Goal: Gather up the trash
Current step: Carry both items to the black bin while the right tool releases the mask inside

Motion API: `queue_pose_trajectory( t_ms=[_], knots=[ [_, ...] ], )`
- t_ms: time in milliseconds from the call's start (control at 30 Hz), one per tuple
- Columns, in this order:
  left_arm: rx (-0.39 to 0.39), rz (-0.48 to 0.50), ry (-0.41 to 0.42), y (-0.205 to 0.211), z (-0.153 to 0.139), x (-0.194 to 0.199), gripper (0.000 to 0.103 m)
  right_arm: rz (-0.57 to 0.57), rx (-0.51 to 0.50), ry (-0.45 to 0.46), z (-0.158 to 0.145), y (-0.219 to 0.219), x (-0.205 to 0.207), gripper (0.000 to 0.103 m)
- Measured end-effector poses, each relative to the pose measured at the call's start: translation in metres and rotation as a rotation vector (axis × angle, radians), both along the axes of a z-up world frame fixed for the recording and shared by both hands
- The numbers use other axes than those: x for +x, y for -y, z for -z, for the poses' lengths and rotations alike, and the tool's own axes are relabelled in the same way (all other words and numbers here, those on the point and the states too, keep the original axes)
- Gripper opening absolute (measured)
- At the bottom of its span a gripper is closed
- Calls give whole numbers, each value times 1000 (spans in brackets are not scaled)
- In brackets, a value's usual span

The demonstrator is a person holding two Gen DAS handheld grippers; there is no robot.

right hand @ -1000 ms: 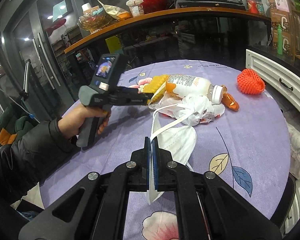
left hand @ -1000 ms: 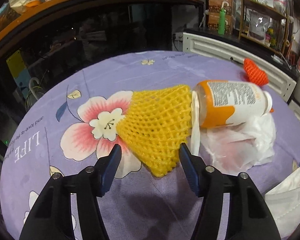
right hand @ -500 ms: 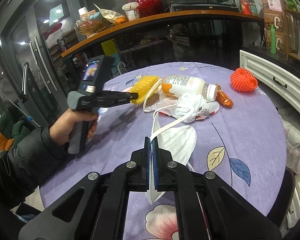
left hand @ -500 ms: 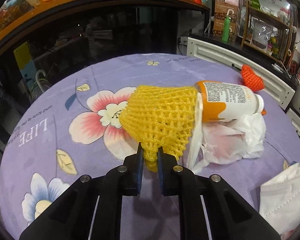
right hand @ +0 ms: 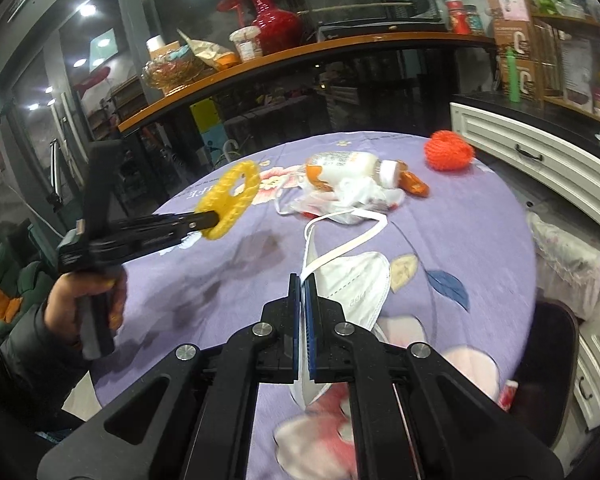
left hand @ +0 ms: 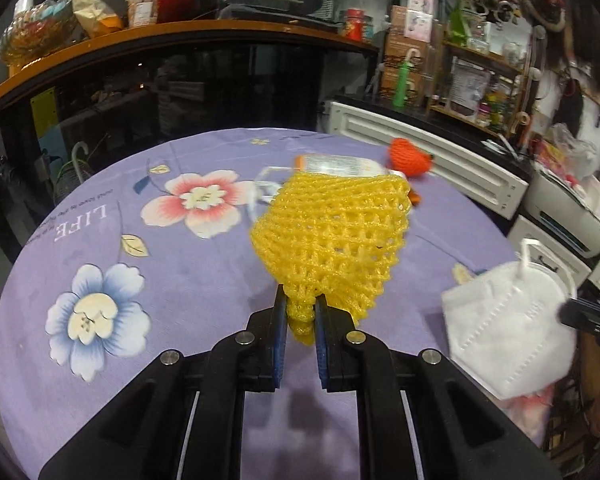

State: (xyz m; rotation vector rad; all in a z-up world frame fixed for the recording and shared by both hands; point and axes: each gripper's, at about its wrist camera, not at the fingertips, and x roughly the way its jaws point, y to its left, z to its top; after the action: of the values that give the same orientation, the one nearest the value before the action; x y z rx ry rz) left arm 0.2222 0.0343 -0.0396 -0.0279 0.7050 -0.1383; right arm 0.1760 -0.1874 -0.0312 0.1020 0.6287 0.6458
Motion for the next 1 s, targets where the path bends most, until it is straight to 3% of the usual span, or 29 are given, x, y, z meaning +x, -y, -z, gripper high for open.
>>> queue_pose_trajectory(
  t_ms=[333, 667, 867, 1000],
  knots=[
    [-49, 205, 27, 102, -8, -34, 13, 200, 30, -3, 7, 94, -39, 3],
    [-62, 369, 2, 198, 6, -42, 13, 415, 15, -39, 29, 182, -61, 3],
    [-73, 422, -18, 233, 11, -38, 13, 480, -25, -65, 49, 209, -49, 3],
    [-61, 464, -27, 257, 15, -38, 13, 509, -42, -125, 77, 220, -22, 3]
  ],
)
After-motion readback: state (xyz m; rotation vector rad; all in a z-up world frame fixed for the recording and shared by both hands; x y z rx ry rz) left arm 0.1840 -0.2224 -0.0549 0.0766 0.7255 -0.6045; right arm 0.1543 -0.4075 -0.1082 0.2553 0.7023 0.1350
